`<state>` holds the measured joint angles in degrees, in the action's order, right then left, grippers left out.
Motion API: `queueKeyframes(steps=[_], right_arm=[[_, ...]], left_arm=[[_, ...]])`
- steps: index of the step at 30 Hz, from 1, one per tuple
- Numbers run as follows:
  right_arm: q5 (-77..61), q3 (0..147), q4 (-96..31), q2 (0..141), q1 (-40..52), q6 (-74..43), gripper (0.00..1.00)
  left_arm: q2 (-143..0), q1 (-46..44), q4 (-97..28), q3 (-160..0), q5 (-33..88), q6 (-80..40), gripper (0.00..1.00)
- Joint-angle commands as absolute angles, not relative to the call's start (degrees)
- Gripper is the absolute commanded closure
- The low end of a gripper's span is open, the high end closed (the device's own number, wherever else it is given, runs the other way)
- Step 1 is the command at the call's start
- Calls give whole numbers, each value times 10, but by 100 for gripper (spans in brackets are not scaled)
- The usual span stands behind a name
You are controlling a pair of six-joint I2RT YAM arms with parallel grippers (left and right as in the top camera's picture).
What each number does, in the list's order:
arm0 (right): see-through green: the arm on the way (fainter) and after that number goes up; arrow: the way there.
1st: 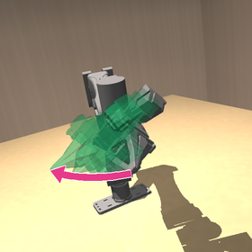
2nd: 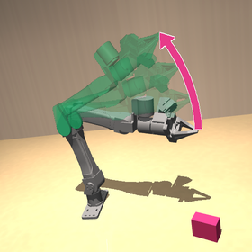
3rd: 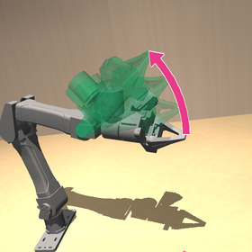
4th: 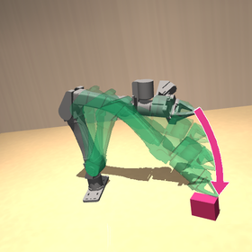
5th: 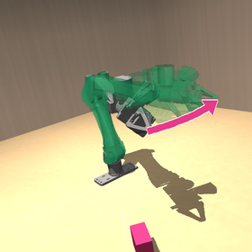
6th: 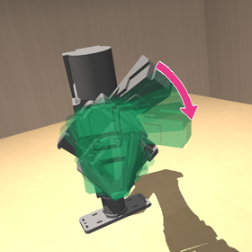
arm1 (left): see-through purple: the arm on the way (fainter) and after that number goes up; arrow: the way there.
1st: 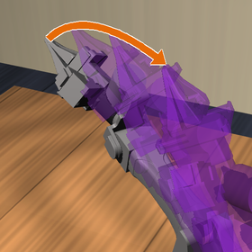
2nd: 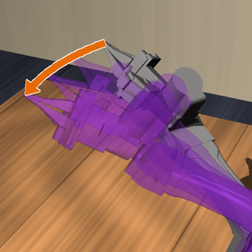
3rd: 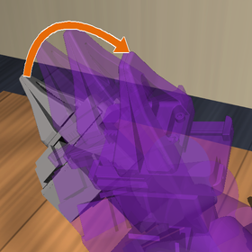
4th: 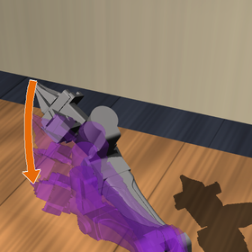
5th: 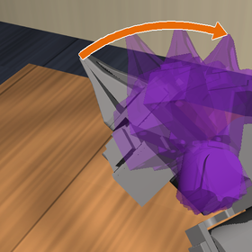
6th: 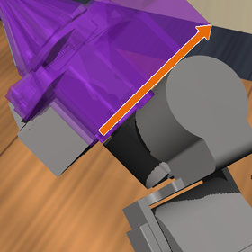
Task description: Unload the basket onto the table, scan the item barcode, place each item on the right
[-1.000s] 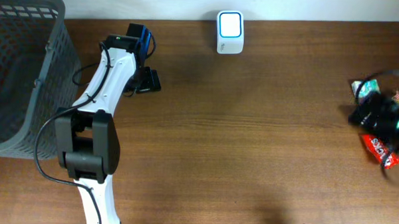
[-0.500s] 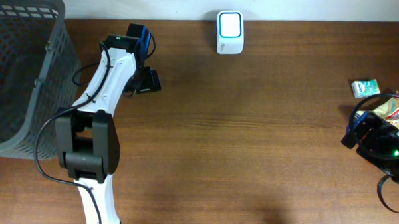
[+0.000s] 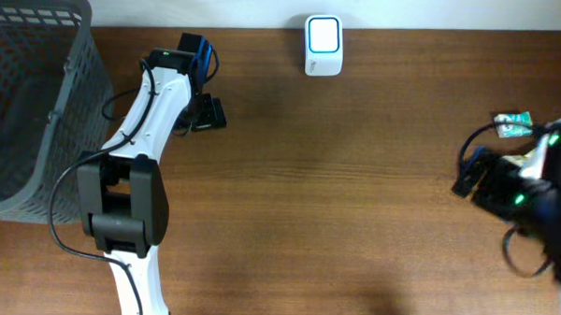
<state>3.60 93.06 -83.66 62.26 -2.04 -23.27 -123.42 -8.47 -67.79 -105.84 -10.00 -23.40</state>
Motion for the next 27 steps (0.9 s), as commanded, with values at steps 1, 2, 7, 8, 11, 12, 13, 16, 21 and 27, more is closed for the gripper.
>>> queueKeyframes(steps=[1, 2, 7, 8, 11, 12, 13, 16, 21, 27], right_arm=[[64, 814, -763, 494, 7, -215, 1], [65, 780, -742, 463, 7, -212, 2], [67, 567, -618, 260, 7, -172, 2], [66, 524, -590, 221, 8, -168, 2], [65, 441, -534, 157, 11, -167, 2], [64, 396, -502, 125, 14, -167, 2], [62, 366, -479, 102, 14, -167, 2], [54, 292, -414, 51, 15, -167, 2], [40, 214, -313, 13, 15, -167, 2], [-20, 143, -197, 2, 16, -107, 2]], left_arm=[[-1221, -81, -677, -1056, -98, -233, 1], [-1221, -81, -677, -1056, -98, -233, 1], [-1221, -81, -677, -1056, -98, -233, 1], [-1221, -81, -677, -1056, -98, -233, 1], [-1221, -81, -677, -1056, -98, -233, 1], [-1221, -81, -677, -1056, -98, -233, 1], [-1221, -81, -677, -1056, -98, -233, 1], [-1221, -81, -677, -1056, -98, -233, 1], [-1221, -81, -677, -1056, -98, -233, 1], [-1221, -81, -677, -1056, -98, -233, 1]])
